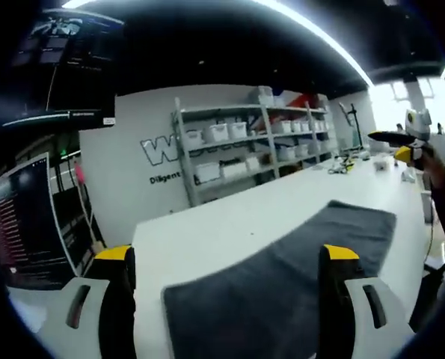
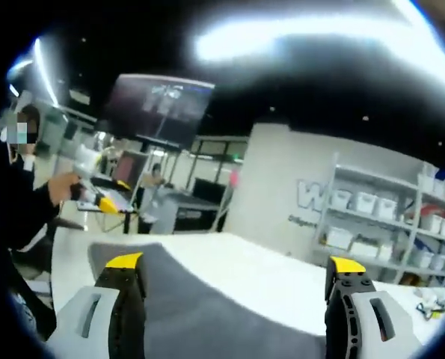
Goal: Open the folded towel by lifting each exposed corner and separating the folded layers until the towel lies flat within the target outline without major curled edges
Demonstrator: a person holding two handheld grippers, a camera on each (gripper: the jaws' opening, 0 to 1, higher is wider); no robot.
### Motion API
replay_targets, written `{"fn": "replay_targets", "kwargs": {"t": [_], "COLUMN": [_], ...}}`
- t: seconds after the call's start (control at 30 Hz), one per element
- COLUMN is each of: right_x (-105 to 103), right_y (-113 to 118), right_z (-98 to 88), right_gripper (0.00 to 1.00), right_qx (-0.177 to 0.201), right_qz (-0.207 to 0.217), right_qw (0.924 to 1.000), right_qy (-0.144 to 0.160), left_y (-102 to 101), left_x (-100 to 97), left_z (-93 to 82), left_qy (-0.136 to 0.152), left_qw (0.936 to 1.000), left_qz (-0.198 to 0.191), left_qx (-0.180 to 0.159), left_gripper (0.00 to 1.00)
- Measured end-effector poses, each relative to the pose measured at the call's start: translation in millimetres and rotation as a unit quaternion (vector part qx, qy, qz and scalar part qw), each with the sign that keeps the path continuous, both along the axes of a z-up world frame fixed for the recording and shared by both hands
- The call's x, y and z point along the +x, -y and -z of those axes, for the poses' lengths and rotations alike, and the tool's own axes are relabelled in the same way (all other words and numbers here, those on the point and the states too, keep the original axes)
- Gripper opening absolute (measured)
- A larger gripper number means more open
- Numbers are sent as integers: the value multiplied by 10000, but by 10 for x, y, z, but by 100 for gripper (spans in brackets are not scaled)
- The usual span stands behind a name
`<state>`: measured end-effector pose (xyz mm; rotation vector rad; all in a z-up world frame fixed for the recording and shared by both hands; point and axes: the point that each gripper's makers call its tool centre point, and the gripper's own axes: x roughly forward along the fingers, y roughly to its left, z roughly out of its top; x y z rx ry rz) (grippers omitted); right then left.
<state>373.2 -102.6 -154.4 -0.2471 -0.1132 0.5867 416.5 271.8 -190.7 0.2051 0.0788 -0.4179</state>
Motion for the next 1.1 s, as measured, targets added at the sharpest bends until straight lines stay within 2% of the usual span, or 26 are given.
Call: {"fn": "replay_targets", "kwargs": {"t": [0.17,0.37,0.6,0.73,0.97,1.1], "right_x": [-55,-62,-110,-170,-91,-68], "right_y": [267,604,959,1142,1256,1259], "right_z": [142,335,675,739,795,776], "right_gripper": [100,100,100,100,100,100], "right_qx": [18,140,105,240,235,302], "right_qz": [257,567,982,1153,1311,1304], "right_qw": [9996,9979,9940,9917,9895,9895], "right_qy": [-132,-279,-480,-514,-568,-546], "left_y": [121,237,211,195,80,79], "left_x": [-68,-23,-44,-53,111,106], "left_z": [48,285,540,702,748,746], "left_qy": [-12,-215,-348,-505,-585,-565], "left_qw": [9997,9991,9979,9976,9978,9978], "left_qz": [152,278,275,262,23,30], "left_qx": [-188,-236,-462,-395,-318,-345], "left_gripper": [100,100,99,100,99,99]}}
